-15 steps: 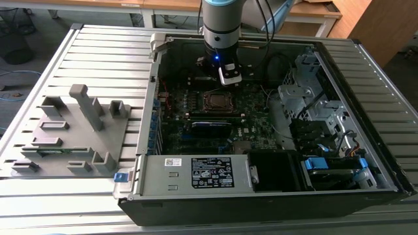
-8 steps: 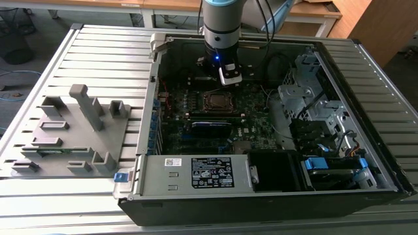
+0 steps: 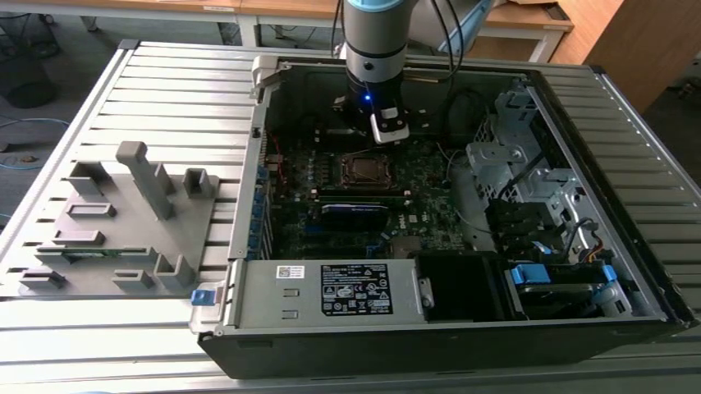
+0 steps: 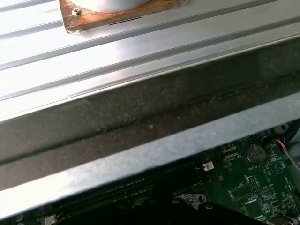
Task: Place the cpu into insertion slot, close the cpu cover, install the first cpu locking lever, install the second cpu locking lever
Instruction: 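Install the first cpu locking lever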
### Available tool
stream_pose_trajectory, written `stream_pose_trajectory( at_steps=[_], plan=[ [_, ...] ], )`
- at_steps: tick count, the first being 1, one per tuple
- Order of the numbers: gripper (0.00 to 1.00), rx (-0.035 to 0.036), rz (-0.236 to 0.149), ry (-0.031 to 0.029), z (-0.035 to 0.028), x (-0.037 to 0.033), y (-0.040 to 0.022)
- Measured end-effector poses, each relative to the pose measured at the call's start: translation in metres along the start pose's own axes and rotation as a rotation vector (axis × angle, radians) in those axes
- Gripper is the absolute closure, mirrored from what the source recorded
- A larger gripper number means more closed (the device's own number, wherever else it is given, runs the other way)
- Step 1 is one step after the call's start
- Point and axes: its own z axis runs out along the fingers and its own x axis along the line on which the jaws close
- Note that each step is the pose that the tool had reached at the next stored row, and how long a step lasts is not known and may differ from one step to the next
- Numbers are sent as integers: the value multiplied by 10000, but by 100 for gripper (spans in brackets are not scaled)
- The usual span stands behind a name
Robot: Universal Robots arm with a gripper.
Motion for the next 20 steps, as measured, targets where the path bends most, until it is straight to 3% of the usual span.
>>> stream_pose_trajectory(
  at_steps=[13, 20],
  plan=[
    [89, 2, 0, -2, -4, -10, -28],
    [89, -9, -24, -107, 26, -8, -36]
  ],
)
